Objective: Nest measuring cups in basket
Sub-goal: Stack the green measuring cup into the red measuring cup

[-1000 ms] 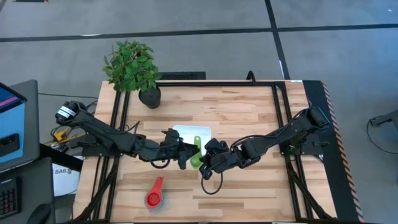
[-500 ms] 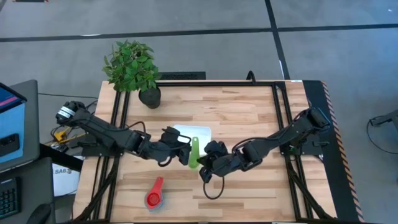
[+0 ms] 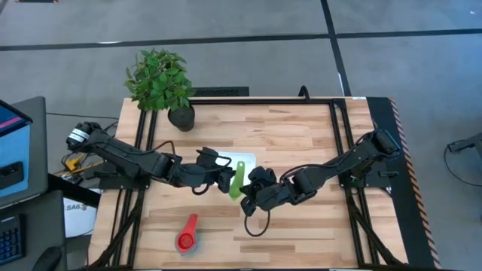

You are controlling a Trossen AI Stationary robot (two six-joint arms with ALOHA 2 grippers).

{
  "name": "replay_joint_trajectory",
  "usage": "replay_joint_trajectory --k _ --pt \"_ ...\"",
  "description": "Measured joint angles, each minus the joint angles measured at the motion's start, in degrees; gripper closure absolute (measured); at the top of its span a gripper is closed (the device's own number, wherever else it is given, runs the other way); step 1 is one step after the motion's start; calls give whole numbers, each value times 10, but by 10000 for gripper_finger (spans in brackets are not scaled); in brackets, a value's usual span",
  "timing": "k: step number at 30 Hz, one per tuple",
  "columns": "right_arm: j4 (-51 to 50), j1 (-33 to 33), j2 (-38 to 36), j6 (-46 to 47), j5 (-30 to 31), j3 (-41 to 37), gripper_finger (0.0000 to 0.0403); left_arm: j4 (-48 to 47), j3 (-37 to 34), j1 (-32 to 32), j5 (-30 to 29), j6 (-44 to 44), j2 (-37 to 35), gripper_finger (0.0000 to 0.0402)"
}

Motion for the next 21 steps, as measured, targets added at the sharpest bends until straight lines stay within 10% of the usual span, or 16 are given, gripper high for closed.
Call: replay_joint_trajectory --k 11,21 --pt "-12 0 1 -8 5 0 389 30 0 16 21 40 -6 207" --pt "-5 -1 1 -25 4 0 388 45 0 44 82 54 -6 223"
